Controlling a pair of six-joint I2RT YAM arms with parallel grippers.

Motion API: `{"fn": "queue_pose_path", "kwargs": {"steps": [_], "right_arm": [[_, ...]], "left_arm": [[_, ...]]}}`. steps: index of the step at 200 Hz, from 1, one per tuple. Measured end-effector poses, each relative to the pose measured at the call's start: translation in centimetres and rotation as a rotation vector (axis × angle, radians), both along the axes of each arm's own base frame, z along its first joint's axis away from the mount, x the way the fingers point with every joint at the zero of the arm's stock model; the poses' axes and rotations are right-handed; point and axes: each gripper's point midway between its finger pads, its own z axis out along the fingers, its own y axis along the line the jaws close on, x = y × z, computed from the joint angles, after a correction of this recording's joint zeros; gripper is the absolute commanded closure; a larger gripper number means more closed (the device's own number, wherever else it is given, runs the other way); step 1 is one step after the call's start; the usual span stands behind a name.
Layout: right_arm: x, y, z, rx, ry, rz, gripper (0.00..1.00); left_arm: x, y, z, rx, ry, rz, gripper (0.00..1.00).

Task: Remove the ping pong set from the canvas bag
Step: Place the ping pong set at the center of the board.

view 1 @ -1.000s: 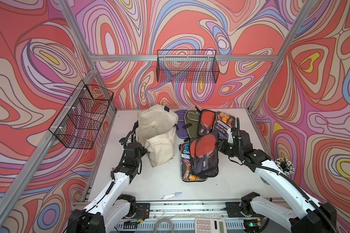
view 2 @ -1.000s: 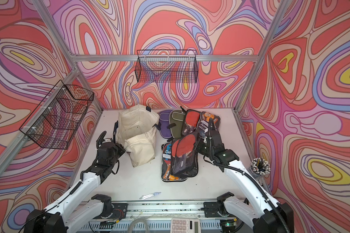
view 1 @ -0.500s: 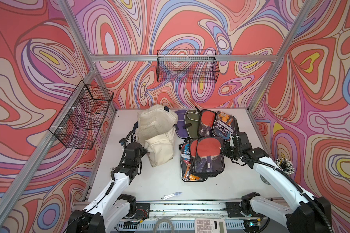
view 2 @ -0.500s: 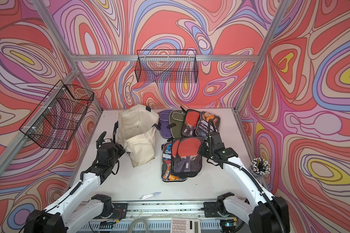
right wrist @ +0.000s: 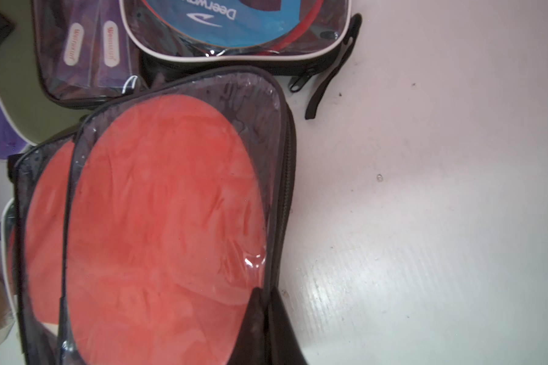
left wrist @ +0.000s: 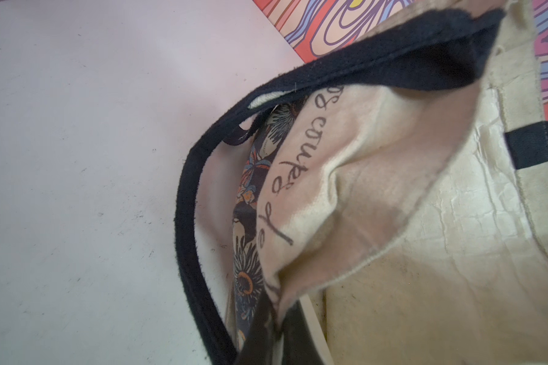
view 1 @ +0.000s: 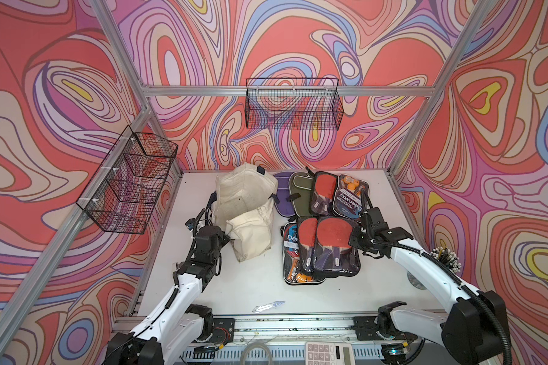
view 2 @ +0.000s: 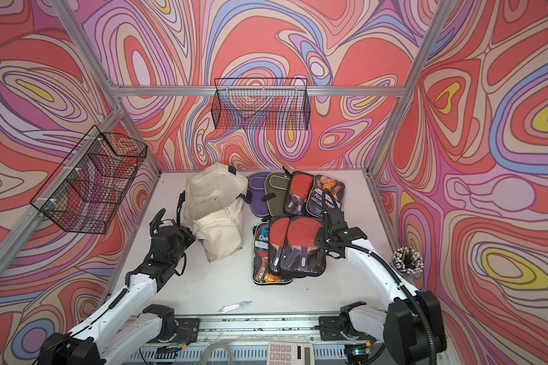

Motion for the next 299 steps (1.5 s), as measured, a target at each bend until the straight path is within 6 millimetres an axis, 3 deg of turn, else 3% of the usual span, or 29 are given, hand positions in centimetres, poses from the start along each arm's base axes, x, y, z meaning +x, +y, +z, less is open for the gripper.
{"fn": "queue_pose_path", "kwargs": {"steps": [107,191,245,299], "right_arm": [[-0.1,-2.2,-3.3,-0.101,0.11,-0.039,1.0],[0.1,-3.4,-4.7,-0.133,0.137,-0.068,0.98],[0.2,-3.5,-5.1,-0.131,0.133,-0.076,0.79],[0.8,-3.2,-5.0,-0.114,0.109,-0.078,0.4]], "left_arm": [[-0.7,0.7,0.9,-0.006,-0.033,0.018,1.0],[-0.8,1.2,0.8,-0.01,-0.027,0.03,1.0],[-1.0,1.3,0.6,-0.013,-0.026,0.03,1.0],[-1.0,1.4,0.6,-0.014,-0.029,0.033,1.0]]}}
